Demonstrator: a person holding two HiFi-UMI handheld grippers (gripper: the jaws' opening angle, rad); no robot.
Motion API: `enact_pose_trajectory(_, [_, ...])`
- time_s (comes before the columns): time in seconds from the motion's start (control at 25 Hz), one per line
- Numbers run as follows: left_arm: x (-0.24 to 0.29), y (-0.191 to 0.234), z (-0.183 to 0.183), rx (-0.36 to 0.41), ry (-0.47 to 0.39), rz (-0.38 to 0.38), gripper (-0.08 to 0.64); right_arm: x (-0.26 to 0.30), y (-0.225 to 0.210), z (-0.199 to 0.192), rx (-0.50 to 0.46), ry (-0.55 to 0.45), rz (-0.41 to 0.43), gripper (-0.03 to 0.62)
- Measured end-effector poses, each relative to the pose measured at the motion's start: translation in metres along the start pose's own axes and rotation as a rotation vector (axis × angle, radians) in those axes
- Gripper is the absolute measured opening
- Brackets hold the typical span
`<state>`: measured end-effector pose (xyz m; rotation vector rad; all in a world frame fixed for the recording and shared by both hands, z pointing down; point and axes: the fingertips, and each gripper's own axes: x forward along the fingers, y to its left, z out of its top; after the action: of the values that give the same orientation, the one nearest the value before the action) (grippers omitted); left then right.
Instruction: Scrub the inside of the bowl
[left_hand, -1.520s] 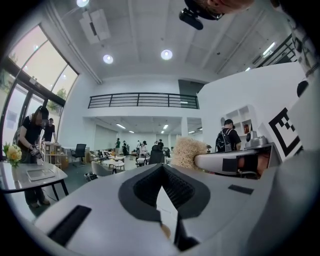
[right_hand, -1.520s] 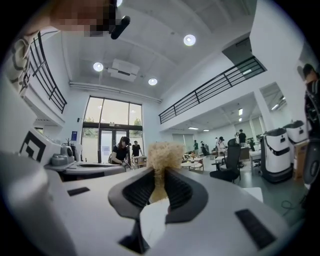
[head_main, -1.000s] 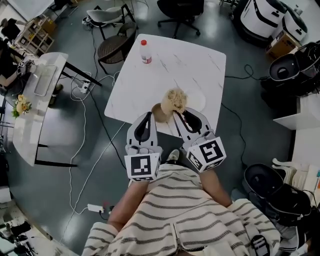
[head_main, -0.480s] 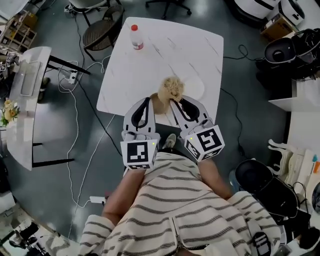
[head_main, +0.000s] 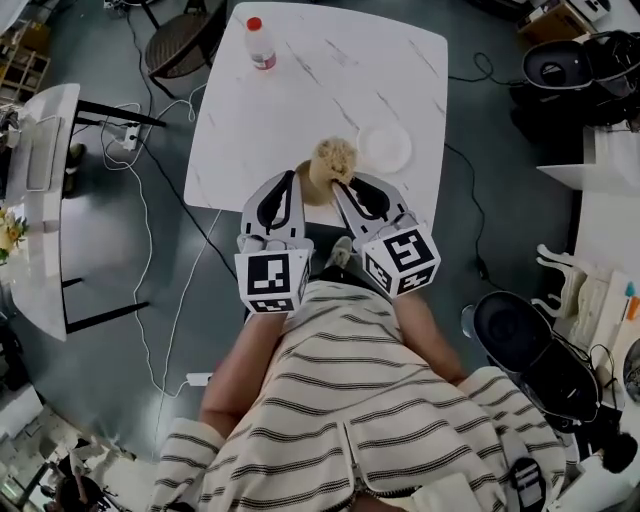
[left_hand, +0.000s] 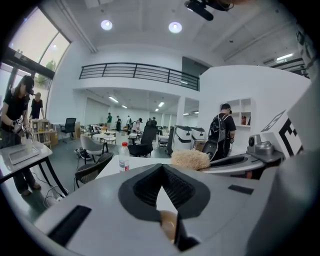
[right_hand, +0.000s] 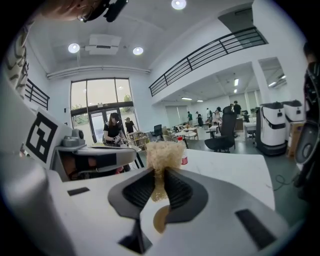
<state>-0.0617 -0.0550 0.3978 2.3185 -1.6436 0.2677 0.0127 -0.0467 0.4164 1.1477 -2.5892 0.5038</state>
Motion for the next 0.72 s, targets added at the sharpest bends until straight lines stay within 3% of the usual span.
enact_pose_trajectory(0.72, [0.031, 0.016, -0.081, -0.019, 0.211, -0.036, 0.006, 0.037, -0.012, -0.073, 0.075, 0.198, 0.008, 0.064])
